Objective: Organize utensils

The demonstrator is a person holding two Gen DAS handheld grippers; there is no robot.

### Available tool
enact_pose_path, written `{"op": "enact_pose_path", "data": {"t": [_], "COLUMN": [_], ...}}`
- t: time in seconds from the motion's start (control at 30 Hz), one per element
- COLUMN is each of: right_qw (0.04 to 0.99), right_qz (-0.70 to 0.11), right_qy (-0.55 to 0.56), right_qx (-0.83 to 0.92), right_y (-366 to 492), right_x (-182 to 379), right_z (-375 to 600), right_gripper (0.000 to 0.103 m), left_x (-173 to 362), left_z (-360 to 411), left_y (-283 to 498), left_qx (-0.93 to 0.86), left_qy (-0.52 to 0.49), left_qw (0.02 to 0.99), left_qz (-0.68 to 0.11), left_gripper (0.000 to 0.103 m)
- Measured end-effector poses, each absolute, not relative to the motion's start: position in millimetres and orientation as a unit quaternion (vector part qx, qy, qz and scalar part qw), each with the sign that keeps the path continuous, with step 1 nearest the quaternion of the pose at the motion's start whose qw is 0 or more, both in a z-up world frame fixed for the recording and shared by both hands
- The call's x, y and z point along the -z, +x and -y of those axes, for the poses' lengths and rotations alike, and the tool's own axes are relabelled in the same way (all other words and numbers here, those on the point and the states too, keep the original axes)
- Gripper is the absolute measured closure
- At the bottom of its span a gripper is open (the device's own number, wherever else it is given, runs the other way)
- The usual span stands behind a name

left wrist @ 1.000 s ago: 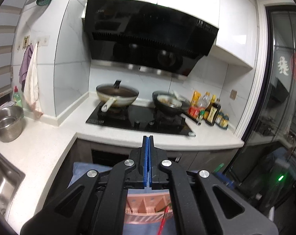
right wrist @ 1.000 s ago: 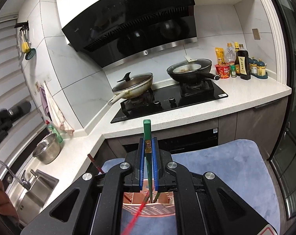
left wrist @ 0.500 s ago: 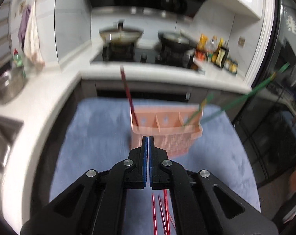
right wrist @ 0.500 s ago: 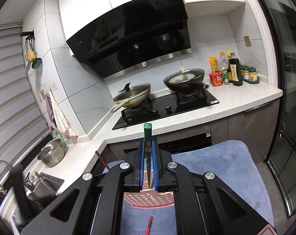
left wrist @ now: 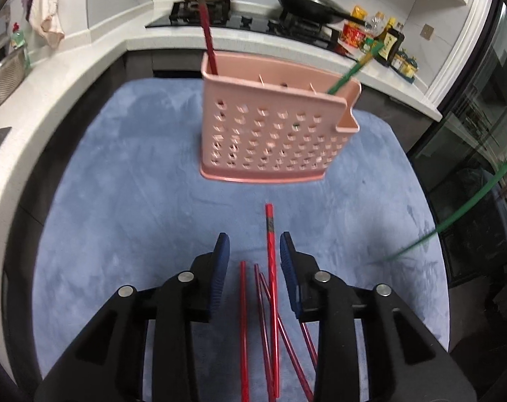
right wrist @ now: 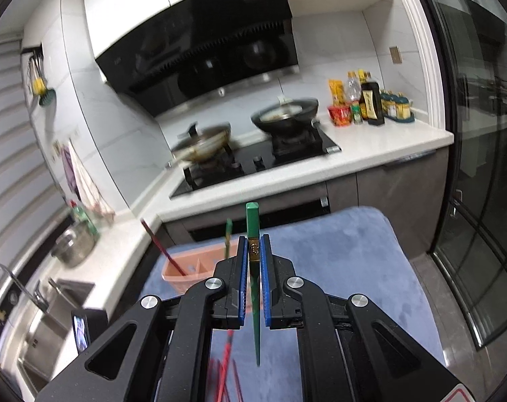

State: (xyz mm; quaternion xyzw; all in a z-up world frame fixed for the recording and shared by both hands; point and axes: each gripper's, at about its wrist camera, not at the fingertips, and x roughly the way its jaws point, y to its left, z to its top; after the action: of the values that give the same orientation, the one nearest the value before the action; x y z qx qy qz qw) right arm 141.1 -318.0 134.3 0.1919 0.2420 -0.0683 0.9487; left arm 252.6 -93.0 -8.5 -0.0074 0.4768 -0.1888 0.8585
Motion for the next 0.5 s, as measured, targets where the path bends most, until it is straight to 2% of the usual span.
{"op": "enact_pose_path", "data": {"t": [0.27, 0.5], "right_qw": [0.934, 0.932], "right_qz": [-0.296, -0.306], "right_qy": [0.188, 0.184], "right_qx": [0.064, 0.063], "right_y": [156.5, 172.6], "right_x": [-89.2, -78.2], "right_z": [311.8, 313.1], "right_gripper": [0.096, 0.096], "left_x": [50.2, 81.8], "left_z": [125.2, 143.2], "left_y": [273.8, 300.8], "left_qx": [0.201, 0.196], "left_qy": [0.003, 0.01], "left_qw": [0.835, 0.823], "left_qz": [-0.512, -0.534], "left_gripper": [0.072, 0.073]}}
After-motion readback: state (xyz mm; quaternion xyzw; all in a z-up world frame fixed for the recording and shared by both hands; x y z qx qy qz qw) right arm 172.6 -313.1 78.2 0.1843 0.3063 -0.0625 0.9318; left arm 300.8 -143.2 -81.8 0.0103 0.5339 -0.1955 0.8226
